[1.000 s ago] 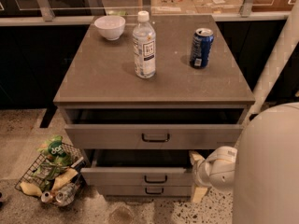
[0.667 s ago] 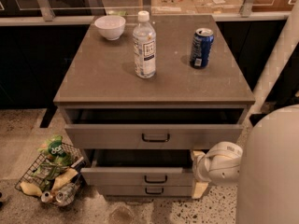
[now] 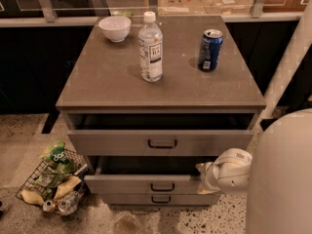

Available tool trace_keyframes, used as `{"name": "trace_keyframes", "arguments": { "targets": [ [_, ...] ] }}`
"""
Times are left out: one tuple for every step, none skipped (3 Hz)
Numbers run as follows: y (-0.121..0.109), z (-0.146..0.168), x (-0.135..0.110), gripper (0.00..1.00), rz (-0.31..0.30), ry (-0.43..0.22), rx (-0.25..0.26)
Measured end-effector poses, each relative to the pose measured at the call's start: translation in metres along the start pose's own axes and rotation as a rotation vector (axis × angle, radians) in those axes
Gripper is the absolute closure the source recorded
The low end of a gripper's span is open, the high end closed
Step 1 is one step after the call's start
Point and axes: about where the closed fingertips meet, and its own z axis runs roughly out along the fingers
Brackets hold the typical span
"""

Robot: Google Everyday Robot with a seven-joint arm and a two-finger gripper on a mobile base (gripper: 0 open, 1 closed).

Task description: Open middle drawer

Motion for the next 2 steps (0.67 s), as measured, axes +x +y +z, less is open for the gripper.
{"name": "trace_keyframes", "arguments": {
  "targets": [
    [0.000, 0.000, -0.001, 0.65, -0.001, -0.001, -0.001],
    [0.005, -0.013, -0.003, 0.87, -0.005, 0.054, -0.026]
  ]
}}
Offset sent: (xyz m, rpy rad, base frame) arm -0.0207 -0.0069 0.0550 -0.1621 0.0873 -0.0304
